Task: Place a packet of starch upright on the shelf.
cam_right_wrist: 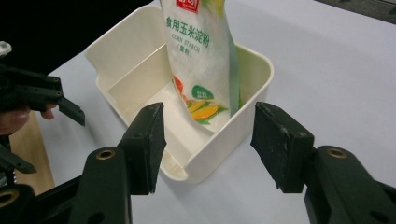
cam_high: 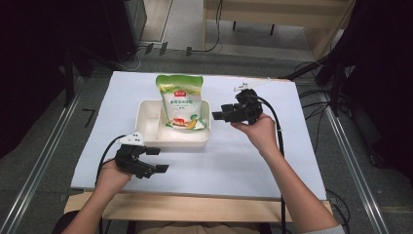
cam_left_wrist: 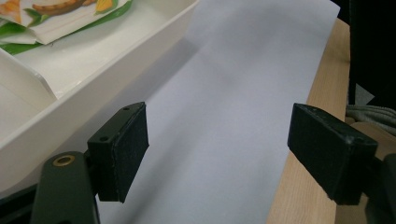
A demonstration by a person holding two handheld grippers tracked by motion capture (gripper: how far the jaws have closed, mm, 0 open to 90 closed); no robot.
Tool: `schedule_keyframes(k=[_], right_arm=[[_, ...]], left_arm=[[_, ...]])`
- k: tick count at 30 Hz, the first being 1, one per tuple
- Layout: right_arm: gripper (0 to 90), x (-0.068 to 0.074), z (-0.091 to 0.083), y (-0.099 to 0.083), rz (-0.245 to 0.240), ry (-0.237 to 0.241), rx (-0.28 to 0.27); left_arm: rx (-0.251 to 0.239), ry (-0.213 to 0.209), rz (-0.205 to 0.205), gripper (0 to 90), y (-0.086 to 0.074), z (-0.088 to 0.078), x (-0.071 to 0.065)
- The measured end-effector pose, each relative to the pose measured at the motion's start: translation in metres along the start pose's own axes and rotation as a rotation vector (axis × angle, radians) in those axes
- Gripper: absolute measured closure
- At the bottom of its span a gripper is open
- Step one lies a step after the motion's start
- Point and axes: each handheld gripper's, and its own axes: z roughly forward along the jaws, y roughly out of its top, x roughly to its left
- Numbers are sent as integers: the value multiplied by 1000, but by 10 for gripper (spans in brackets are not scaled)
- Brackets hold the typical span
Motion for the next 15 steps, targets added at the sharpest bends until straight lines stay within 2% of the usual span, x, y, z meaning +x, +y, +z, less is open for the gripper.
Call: schedule_keyframes(k=[8,15], right_arm=[[446,10,-1,-36,-8,16,13],[439,16,-4,-60,-25,17,25]], left_arm=[[-4,4,-6,211,0,-1,1],[1,3,-5,211,0,-1,1]])
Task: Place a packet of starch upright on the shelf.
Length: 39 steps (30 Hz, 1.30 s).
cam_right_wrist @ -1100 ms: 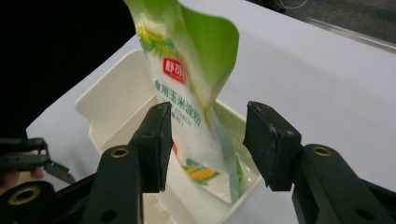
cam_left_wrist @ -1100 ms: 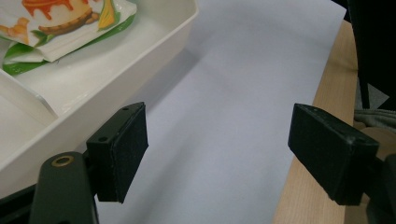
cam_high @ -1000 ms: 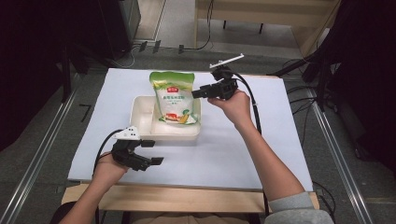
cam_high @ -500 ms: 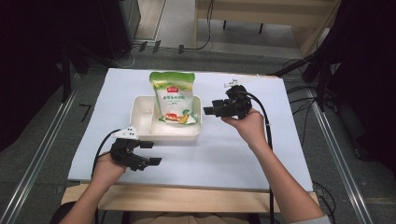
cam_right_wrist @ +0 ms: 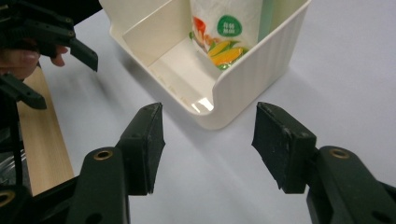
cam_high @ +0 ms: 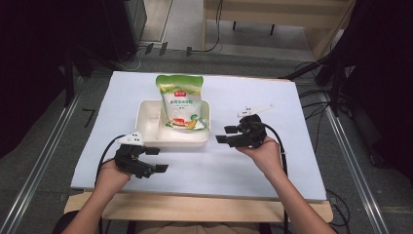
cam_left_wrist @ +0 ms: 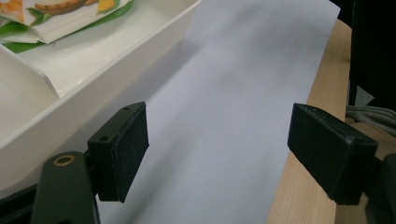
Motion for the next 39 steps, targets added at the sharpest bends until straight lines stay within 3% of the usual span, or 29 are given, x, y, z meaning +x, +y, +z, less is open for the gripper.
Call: schedule_keyframes(k=[13,15,20,39], right_arm=[[434,-2,-2,-41,8,-11,-15],[437,-3,2,-42,24,-7,-11],[437,-2,10,-45,7,-19,14],[430,-6,16,-49,22,-10,47]], left_arm=[[-1,0,7,211,1,-1,0],[-5,0,7,211,1,-2,-1],[-8,-1,6,213,1,-4,0],[-2,6,8,212,1,-2,0]])
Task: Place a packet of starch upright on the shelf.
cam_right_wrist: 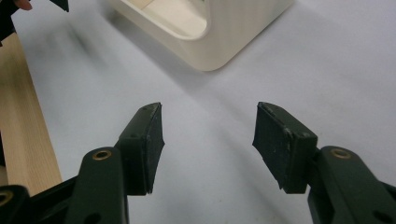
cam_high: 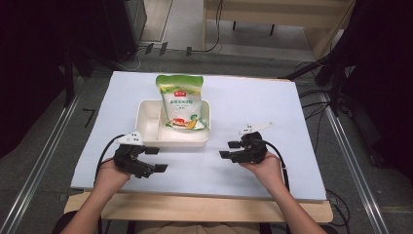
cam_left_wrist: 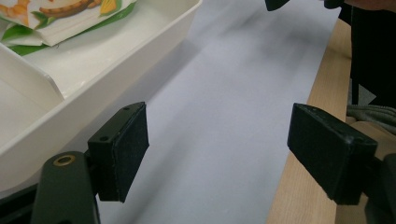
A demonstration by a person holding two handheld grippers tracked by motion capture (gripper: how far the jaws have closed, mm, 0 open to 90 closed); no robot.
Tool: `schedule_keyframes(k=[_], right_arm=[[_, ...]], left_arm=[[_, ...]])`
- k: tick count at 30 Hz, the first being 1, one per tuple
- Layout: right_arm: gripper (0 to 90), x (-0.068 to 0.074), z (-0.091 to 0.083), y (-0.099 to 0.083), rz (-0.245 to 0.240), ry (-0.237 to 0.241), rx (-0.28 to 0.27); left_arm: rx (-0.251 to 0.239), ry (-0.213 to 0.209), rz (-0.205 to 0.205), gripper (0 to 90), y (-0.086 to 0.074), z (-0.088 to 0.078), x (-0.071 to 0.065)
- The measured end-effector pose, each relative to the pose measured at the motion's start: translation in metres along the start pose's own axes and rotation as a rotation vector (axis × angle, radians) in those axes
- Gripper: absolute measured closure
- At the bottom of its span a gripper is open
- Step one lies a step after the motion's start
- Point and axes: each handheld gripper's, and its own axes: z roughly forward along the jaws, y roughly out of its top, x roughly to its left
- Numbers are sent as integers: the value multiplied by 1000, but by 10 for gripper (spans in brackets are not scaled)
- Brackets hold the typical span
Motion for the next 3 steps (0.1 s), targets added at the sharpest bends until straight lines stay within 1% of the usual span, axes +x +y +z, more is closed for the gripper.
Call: schedule_keyframes(k=[3], right_arm=[[420,0,1,-1,-2,-3,2]], left_arm=[[-2,0,-2,212,0,0,0]])
